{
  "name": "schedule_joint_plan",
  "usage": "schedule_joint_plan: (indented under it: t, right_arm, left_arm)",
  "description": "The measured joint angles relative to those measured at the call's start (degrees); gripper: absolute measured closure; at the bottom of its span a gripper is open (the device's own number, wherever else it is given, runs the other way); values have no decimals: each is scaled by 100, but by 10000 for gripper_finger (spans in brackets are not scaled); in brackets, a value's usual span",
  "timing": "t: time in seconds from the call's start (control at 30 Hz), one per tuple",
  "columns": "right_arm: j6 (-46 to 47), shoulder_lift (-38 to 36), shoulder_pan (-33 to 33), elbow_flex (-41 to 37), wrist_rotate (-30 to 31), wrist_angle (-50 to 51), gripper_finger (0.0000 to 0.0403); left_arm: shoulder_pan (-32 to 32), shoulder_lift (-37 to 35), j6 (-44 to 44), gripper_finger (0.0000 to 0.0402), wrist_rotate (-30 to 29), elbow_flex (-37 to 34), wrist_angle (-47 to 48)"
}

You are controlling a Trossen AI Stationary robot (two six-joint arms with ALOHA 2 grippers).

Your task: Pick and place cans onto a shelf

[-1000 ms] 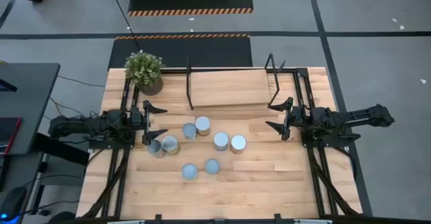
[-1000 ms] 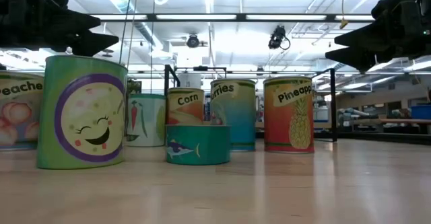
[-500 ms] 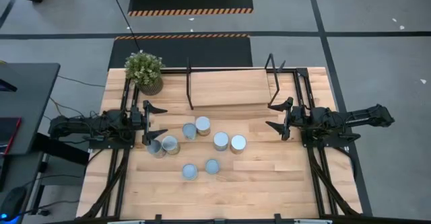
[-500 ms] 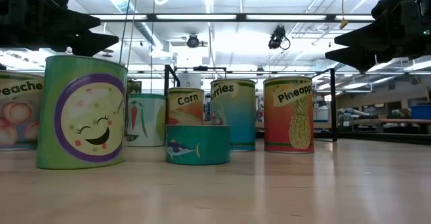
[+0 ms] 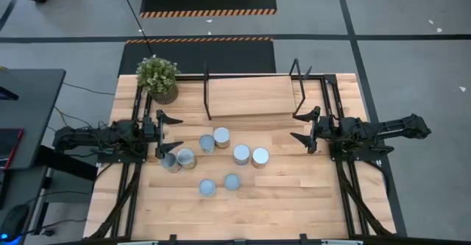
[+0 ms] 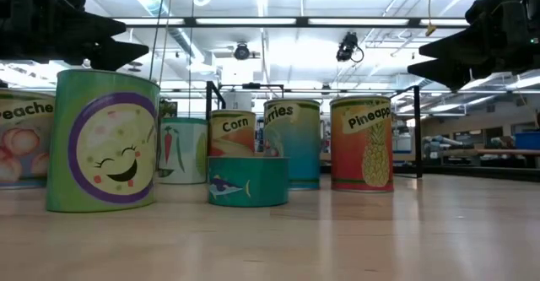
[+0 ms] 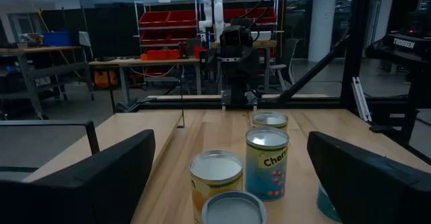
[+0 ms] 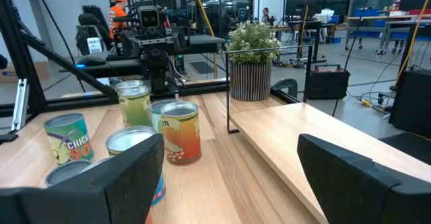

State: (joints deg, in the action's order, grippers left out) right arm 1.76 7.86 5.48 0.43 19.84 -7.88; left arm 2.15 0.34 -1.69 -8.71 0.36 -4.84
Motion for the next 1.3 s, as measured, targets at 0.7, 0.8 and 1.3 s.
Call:
schedule_joint_plan:
  t: [0.7, 0.8, 1.3]
  right_arm:
    - [-592, 0, -18, 0, 157, -2108, 55]
    - [-295, 0, -15, 0, 157, -2519, 55]
    - [1823, 1364, -428, 0, -170, -2537, 55]
  left_arm:
    - [-7, 0, 1845, 5, -65, 2, -1023]
    - [-7, 0, 1854, 5, -61, 2, -1019]
    - [-7, 2, 2051, 5, -790, 2, -1253]
